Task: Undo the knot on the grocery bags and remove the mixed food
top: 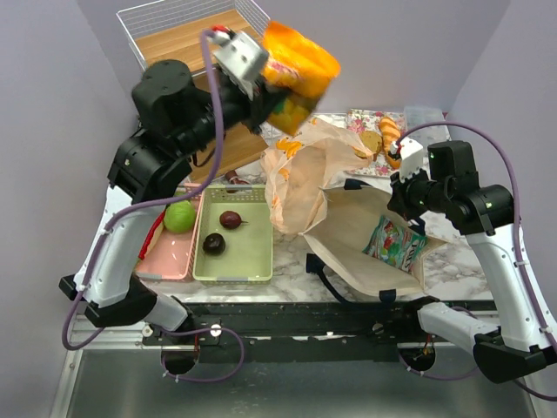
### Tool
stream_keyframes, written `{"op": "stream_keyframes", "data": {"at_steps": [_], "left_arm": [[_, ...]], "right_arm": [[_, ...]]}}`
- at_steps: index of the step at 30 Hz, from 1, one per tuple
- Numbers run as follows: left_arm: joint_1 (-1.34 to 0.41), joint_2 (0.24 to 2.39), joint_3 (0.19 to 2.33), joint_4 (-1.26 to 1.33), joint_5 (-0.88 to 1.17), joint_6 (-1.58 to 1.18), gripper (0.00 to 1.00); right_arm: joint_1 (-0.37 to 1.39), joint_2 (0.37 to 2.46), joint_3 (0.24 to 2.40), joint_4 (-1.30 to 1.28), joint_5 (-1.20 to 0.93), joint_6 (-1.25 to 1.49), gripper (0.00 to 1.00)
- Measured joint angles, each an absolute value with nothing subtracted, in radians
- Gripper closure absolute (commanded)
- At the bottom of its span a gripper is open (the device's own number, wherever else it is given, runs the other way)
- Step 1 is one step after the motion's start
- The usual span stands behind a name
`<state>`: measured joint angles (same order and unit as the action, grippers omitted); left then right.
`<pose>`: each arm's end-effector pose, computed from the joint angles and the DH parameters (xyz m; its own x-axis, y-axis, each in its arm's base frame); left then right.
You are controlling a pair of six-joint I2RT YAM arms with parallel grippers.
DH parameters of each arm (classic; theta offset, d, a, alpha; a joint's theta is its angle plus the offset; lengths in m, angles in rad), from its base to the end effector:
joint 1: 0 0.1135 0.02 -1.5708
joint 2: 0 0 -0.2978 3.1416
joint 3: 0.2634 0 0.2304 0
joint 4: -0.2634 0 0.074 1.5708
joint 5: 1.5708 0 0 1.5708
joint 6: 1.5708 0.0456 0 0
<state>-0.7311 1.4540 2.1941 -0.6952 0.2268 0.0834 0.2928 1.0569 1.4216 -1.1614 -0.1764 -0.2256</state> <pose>0.1625 -0.1595 0.6089 0.1014 0.0181 -0.9947 0.8122 0.5759 0.0933 0.1347 0.0490 0.4232 -0.5774 -0.4041 -0.7094 -0.5446 0.8380 -0.0341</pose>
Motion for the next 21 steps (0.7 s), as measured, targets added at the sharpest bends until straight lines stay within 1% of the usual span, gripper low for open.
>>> {"op": "stream_keyframes", "data": {"at_steps": [3,5,10,12,17,21], "left_arm": [[-0.652,1.470,2.235,-0.607,0.119,0.051,1.00],[-0.596,1.518,2.286,-0.529,0.001,0.030,1.00],[-0.471,1.734,2.533,-0.435,-0.132,-0.074,1.00],[-0.428,1.777,2.542,-0.391,-0.158,-0.114,1.00],[-0.331,1.807,2.448,-0.347,-0.184,-0.235,1.00],[-0.282,1.871,2.480,-0.312,-0.184,-0.310,1.00]], "right_arm": [[0.293,1.057,1.422,-1.162,-0.180,-0.228,0.99],[0.293,1.058,1.422,-1.163,-0.187,-0.229,0.99],[0.293,1.060,1.416,-1.163,-0.207,-0.233,0.99],[0.293,1.061,1.411,-1.163,-0.212,-0.233,0.99],[0.286,1.068,1.410,-1.163,-0.222,-0.236,0.99],[0.286,1.076,1.410,-1.166,-0.224,-0.237,0.99]]}}
